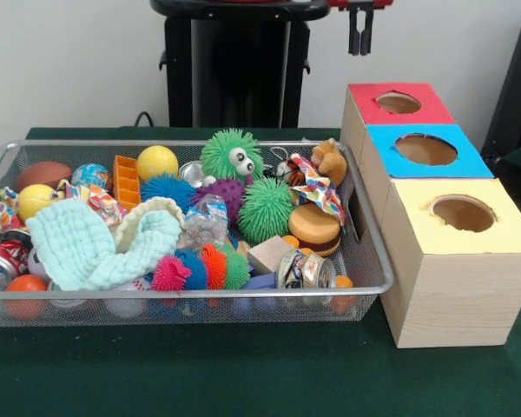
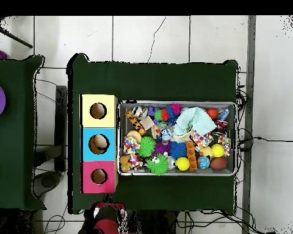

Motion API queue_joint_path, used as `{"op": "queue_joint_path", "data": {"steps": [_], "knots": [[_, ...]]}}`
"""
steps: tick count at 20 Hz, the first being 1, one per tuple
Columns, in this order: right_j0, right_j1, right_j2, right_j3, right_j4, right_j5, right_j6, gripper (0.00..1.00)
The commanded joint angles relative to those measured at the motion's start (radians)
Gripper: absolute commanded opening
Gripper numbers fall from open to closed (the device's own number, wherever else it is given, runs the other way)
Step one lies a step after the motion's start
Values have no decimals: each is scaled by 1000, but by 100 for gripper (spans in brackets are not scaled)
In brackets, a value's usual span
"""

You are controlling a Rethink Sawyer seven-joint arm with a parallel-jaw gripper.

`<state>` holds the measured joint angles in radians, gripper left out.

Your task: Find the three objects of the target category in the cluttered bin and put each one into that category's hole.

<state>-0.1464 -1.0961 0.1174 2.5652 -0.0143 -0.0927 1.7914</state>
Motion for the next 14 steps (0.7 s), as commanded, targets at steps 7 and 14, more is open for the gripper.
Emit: {"op": "queue_joint_path", "data": {"steps": [7, 14], "knots": [[32, 96, 42, -95, 107, 28, 231, 0], [25, 138, 22, -122, 84, -10, 196, 0]]}}
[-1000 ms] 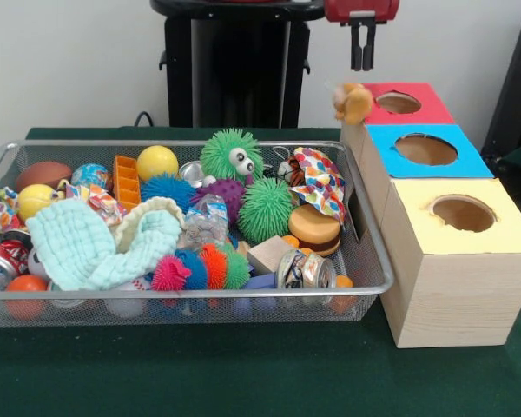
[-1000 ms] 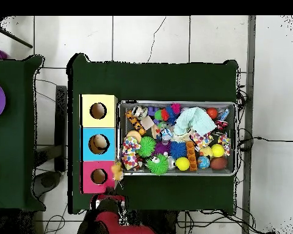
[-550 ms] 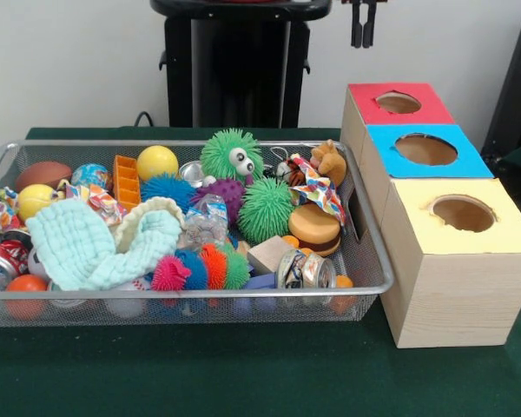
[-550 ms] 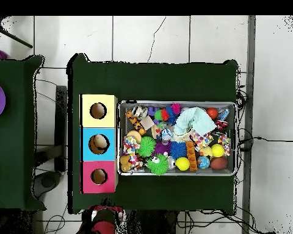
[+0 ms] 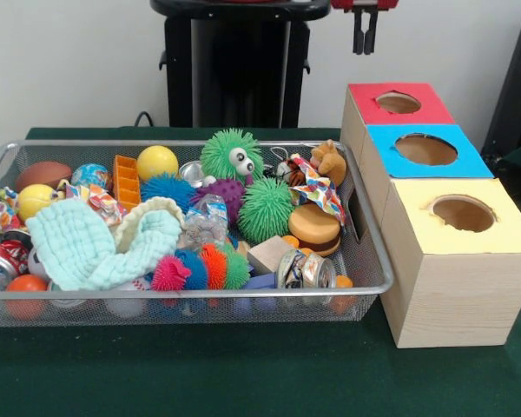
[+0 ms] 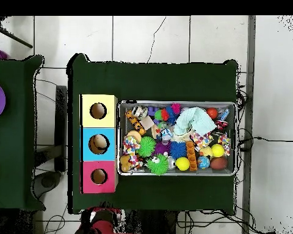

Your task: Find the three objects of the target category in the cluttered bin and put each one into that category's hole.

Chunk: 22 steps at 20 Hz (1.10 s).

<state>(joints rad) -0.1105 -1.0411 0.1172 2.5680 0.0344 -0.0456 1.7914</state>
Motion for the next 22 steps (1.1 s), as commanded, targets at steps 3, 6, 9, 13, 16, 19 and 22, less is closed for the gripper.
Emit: {"op": "queue_joint_path", "data": {"steps": [3, 6, 9, 13, 16, 19, 22], "knots": [[-30, 102, 8, -141, 4, -75, 164, 0], [-42, 112, -26, -171, -26, -69, 114, 0], [-59, 104, -55, -202, -59, -39, 63, 0], [-112, 91, -35, -230, -110, 8, 25, 0], [-147, 102, -9, -252, -149, 18, 15, 0], [-173, 123, 14, -275, -179, 20, 14, 0], [-171, 152, 19, -299, -199, -1, 32, 0]]}}
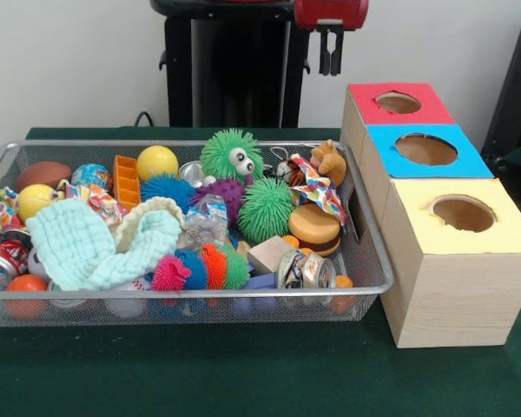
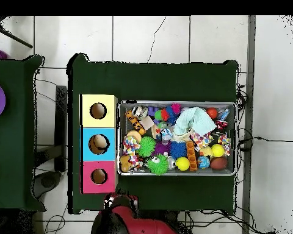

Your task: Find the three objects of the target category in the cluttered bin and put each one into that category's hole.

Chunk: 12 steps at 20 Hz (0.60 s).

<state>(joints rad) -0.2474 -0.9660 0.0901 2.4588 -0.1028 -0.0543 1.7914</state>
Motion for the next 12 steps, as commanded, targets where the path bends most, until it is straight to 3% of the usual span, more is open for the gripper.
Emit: {"op": "queue_joint_path", "data": {"steps": [1, 12], "knots": [[-35, 88, 48, -196, -66, 2, 39, 0], [-28, 135, 76, -257, -57, 10, 87, 0]]}}
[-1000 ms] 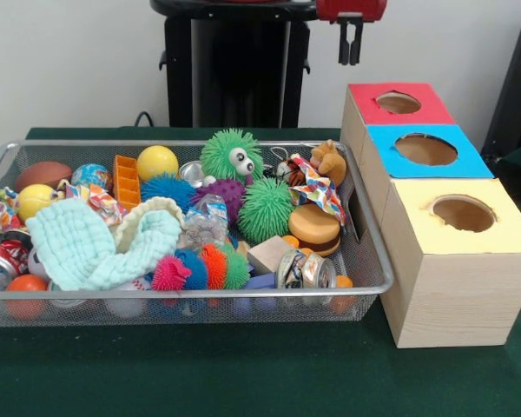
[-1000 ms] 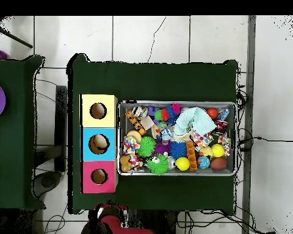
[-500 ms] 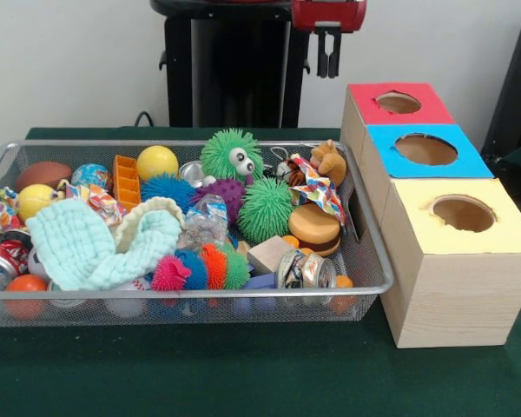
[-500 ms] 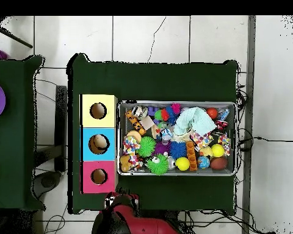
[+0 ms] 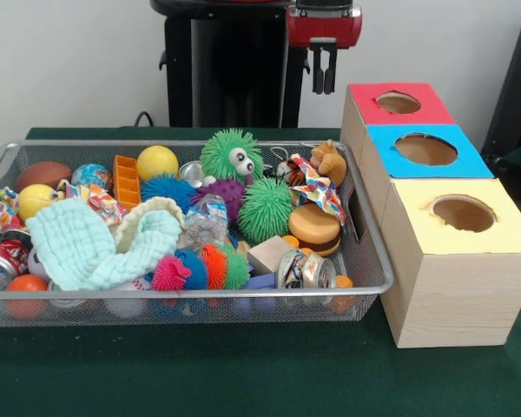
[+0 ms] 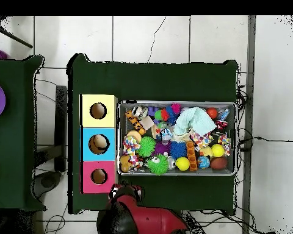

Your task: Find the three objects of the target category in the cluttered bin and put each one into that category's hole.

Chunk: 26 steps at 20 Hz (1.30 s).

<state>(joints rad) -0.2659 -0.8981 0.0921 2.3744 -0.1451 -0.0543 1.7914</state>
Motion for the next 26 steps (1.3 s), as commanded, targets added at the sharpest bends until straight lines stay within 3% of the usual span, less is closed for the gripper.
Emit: {"op": "queue_joint_path", "data": {"steps": [1, 9, 16, 26], "knots": [[-4, 70, 75, -180, -7, 14, 91, 0], [14, 85, 81, -263, 28, 96, 82, 0], [10, 76, 99, -345, 57, 227, 65, 0], [9, 101, 107, -443, 53, 327, 58, 0]]}}
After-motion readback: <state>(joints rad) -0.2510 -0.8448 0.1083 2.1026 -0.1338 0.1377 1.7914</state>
